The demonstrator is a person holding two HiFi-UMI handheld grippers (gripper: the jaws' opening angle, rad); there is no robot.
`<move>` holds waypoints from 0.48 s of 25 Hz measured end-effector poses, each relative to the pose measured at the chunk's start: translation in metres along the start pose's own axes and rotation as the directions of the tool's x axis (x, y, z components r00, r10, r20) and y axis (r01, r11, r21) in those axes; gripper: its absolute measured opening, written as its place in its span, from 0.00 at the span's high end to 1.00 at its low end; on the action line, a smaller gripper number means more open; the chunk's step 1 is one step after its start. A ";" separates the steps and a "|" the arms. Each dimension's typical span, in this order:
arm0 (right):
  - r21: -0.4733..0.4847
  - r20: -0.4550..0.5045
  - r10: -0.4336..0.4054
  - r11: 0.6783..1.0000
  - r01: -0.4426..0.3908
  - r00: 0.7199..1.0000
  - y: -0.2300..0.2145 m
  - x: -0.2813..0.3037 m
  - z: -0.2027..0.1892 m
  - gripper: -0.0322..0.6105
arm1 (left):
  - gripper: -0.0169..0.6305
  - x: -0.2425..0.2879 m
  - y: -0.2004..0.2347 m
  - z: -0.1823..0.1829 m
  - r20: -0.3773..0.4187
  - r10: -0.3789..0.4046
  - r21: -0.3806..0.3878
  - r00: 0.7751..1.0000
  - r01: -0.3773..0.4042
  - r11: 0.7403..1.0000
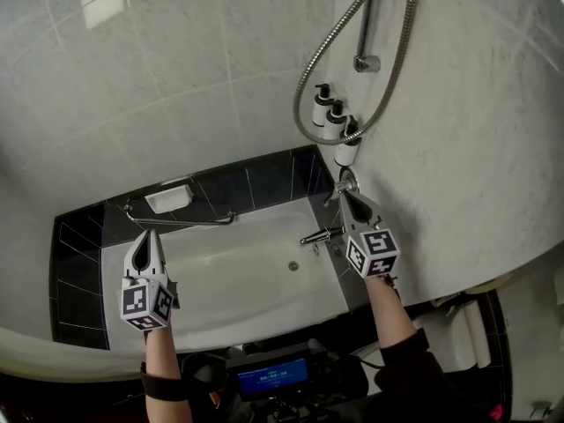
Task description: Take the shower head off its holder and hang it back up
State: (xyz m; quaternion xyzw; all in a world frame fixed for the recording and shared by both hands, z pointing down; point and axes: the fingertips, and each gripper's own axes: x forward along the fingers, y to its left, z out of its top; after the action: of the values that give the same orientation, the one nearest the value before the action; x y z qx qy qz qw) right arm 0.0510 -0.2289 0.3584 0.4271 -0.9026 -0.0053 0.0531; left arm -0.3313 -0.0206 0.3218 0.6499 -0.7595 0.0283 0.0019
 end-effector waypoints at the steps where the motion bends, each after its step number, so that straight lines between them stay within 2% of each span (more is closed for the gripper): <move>1: -0.020 -0.018 0.008 1.000 -0.008 1.000 0.003 -0.001 -0.007 0.95 | 0.97 -0.002 0.000 -0.005 -0.008 0.001 -0.006 1.000 -0.001 1.000; 5: -0.035 -0.064 0.024 0.999 -0.026 0.998 0.005 -0.005 -0.025 0.95 | 0.97 -0.009 0.009 -0.024 -0.039 0.016 -0.033 0.999 -0.017 0.999; 12: -0.029 -0.065 0.027 0.999 -0.029 0.997 0.003 -0.005 -0.029 0.95 | 0.97 -0.017 0.009 -0.041 -0.071 0.008 -0.052 0.997 -0.012 0.999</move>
State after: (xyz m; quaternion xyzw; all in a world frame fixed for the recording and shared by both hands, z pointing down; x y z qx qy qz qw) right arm 0.0550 -0.2218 0.3869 0.4135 -0.9061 -0.0040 0.0888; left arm -0.3390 -0.0008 0.3618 0.6445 -0.7626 0.0314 0.0456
